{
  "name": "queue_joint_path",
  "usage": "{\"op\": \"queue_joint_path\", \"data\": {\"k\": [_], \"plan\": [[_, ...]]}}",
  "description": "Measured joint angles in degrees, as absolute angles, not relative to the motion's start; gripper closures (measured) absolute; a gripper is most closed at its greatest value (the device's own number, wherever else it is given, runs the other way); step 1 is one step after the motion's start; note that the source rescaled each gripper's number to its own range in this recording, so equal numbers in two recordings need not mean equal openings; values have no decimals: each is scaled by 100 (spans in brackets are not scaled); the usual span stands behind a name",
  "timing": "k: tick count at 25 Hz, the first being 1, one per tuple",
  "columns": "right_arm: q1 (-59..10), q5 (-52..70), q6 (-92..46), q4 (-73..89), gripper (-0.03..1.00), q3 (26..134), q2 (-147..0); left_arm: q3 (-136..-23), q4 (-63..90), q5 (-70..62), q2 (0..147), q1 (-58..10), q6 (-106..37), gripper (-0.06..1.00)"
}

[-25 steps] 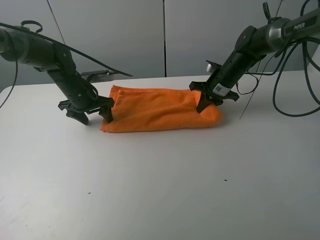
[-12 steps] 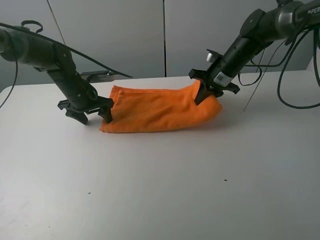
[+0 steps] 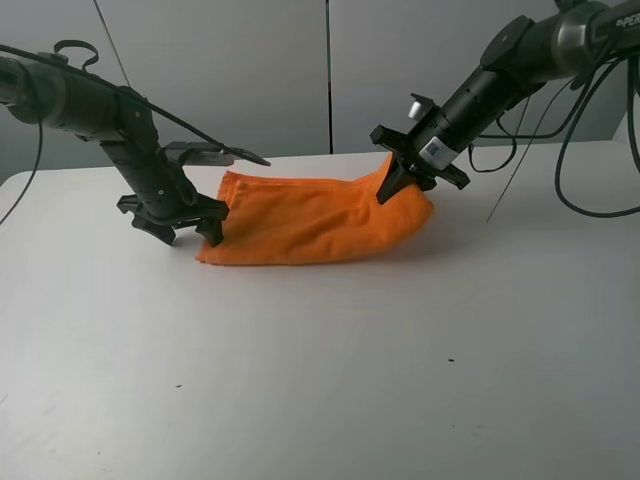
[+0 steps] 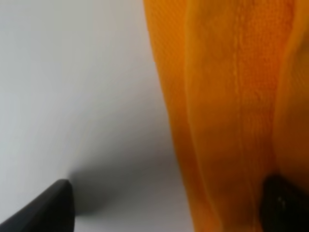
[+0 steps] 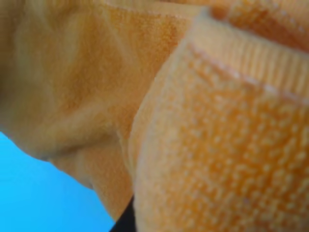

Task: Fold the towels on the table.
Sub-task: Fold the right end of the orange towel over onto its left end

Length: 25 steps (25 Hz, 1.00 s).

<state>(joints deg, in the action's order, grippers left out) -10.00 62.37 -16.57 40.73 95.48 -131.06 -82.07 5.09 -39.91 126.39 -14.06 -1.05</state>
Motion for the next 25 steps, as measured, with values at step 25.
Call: {"op": "queue_joint_path", "data": {"k": [25], "plan": [[-2423, 4958, -1478, 5778, 90, 9548, -13106, -8239, 509, -3969, 12675, -1430, -82, -4]]}}
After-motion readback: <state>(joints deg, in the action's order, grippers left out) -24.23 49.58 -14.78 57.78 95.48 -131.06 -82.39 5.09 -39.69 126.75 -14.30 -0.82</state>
